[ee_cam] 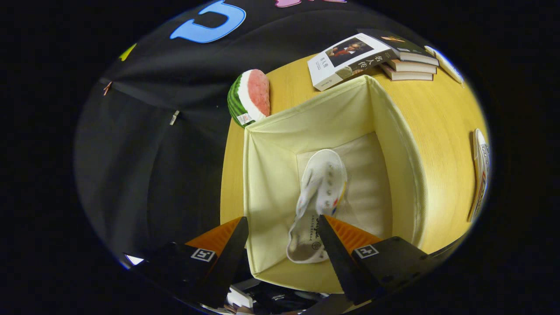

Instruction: Open the storage box then place both shoes into the box .Put the left shoe in first, then the right shoe, with the right side of both shoes facing outward in a uniform manner.

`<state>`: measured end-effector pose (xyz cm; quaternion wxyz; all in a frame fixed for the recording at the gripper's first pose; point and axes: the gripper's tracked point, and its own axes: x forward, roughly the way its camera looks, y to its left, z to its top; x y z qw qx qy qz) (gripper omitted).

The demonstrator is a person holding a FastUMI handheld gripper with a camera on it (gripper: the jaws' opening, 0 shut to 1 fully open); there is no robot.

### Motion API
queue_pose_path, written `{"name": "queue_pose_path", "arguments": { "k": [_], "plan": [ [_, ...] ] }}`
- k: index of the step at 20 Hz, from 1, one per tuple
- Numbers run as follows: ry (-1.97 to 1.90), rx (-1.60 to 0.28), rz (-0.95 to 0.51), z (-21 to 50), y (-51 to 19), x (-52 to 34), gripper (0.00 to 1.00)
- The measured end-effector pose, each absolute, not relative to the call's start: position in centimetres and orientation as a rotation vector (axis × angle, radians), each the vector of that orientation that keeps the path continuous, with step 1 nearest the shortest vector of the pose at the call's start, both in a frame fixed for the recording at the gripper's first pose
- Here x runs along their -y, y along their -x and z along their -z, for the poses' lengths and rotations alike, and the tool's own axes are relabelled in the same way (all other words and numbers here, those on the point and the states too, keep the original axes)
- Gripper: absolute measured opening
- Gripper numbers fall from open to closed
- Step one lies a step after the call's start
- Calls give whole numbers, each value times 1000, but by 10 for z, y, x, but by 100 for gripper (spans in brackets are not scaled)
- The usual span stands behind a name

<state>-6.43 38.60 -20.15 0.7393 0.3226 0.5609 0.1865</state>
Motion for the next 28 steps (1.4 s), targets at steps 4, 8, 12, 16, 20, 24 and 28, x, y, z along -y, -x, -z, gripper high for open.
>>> {"name": "queue_pose_path", "arguments": {
  "k": [4,8,12,16,20,24,28],
  "plan": [
    [-686,-1111,-453,174,61,-359,99],
    [-622,-988,-451,151,57,-303,98],
    [-565,-843,-390,134,58,-227,98],
    [-459,-790,-271,149,69,-133,98],
    [-349,-812,-173,198,95,-48,98],
    [-309,-894,-70,253,125,12,97],
    [-268,-986,-26,308,144,45,96]
  ]
}}
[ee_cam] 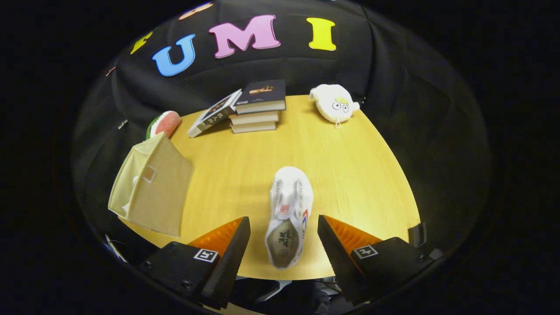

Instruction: Open the storage box then place both shoes into the box .Put the left shoe in first, then the right shoe, with the right side of both shoes facing outward in a uniform manner.

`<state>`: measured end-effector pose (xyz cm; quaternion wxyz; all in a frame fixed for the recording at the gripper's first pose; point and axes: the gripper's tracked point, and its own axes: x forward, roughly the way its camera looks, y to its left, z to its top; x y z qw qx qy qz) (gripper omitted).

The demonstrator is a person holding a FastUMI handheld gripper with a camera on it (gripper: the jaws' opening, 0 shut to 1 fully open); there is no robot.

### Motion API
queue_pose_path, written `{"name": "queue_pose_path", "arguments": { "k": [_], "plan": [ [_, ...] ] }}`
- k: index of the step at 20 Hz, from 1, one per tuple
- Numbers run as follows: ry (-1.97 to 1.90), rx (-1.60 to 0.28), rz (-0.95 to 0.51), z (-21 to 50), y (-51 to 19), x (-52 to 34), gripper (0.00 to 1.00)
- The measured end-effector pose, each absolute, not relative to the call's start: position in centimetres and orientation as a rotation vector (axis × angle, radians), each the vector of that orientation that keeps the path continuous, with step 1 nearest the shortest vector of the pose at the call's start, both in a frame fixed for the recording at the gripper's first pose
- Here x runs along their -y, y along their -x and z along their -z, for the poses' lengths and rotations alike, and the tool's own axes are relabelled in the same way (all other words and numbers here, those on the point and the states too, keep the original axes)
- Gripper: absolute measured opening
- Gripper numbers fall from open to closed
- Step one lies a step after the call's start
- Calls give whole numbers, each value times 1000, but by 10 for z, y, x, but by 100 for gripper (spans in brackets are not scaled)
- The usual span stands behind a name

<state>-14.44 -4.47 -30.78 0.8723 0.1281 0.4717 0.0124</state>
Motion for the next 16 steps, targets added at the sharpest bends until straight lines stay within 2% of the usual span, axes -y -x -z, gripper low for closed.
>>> {"name": "queue_pose_path", "arguments": {
  "k": [9,11,12,14,16],
  "plan": [
    [-102,-1074,-32,387,116,58,76],
    [-109,-1059,-40,395,101,52,55],
    [-81,-1063,-19,399,100,55,40],
    [-32,-1034,24,399,98,65,21],
    [-74,-1044,22,397,99,63,8]
  ]
}}
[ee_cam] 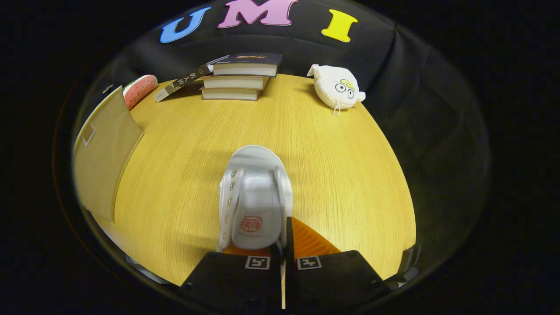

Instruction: Open the storage box then place both shoes into the box .Put the left shoe in first, then the right shoe, with the right side of both shoes facing outward in a uniform manner.

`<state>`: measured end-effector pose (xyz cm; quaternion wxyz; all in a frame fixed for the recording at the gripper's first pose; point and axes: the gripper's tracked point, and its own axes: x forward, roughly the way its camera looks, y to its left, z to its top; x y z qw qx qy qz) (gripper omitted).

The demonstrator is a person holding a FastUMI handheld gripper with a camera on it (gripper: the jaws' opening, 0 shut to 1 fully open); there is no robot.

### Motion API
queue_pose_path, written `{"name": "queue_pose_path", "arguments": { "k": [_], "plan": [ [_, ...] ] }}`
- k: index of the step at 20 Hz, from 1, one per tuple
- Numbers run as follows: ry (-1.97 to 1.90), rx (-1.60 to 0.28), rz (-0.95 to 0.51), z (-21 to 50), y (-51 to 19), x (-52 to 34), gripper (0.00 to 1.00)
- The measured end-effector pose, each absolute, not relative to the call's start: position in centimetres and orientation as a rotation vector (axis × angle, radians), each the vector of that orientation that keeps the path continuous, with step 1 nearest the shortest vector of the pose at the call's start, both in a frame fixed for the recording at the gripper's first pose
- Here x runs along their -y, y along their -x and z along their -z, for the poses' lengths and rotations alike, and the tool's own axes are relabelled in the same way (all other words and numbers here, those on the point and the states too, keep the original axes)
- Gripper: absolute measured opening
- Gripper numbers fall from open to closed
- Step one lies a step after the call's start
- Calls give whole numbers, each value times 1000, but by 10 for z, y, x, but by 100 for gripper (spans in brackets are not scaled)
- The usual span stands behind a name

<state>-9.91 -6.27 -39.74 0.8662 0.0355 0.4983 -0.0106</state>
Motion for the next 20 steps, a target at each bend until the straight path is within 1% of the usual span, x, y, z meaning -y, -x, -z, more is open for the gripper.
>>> {"name": "queue_pose_path", "arguments": {
  "k": [1,3,10,13,15,17,18,20],
  "plan": [
    [-125,-1055,22,394,101,59,6],
    [-221,-1056,18,378,100,51,5],
    [-292,-970,-11,293,91,18,5],
    [-333,-911,-52,245,76,-11,5],
    [-383,-815,-93,195,54,-35,5],
    [-294,-749,-84,163,31,-38,5],
    [-259,-719,-73,154,25,-37,5],
    [-253,-729,-53,161,31,-37,5]
  ]
}}
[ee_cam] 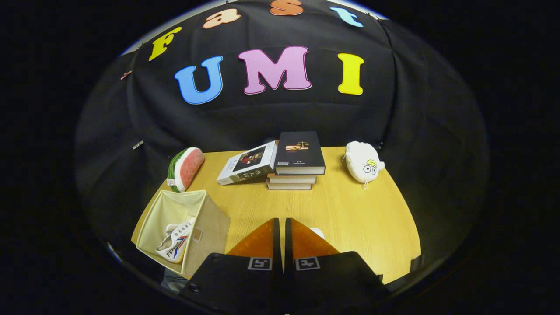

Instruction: Open the storage box then place both shoes into the box .Put the left shoe in first, then the right shoe, with the right side of both shoes facing outward in a uniform manner.

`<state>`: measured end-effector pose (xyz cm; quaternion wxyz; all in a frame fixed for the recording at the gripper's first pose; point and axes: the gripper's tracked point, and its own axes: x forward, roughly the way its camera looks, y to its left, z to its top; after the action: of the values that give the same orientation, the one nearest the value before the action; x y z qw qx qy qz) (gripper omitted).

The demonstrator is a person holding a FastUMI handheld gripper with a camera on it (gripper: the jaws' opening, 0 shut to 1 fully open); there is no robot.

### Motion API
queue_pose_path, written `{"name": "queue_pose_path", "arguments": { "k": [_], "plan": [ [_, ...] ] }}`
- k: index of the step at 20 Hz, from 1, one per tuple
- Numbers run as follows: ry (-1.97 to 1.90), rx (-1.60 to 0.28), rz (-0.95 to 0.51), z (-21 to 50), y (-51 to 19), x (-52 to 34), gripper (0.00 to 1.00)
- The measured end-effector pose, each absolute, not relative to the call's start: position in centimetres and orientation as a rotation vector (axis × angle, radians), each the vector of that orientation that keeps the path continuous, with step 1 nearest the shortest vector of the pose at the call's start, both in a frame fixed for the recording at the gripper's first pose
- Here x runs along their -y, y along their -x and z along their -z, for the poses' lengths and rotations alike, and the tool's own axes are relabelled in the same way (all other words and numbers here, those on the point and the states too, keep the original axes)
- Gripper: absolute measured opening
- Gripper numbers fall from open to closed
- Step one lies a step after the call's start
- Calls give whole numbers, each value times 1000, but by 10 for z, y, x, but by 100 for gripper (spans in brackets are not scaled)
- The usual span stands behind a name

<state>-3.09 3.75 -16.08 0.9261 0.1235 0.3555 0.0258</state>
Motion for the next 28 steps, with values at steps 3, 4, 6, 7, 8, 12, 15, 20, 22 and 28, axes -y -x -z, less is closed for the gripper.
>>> {"name": "queue_pose_path", "arguments": {
  "k": [3,4,6,7,8,12,15,20,22,28],
  "plan": [
    [-313,-862,-40,216,71,-32,5],
    [-337,-908,-35,242,83,-32,7],
    [-351,-1005,-31,287,108,-31,23],
    [-353,-1037,-29,303,115,-32,26],
    [-354,-1067,-25,319,121,-32,27],
    [-357,-1110,-52,347,125,-47,41],
    [-231,-1101,-31,365,114,-34,49],
    [-191,-984,49,387,63,-23,54],
    [-148,-945,119,390,54,-7,44],
    [-256,-926,115,356,57,-10,6]
  ]
}}
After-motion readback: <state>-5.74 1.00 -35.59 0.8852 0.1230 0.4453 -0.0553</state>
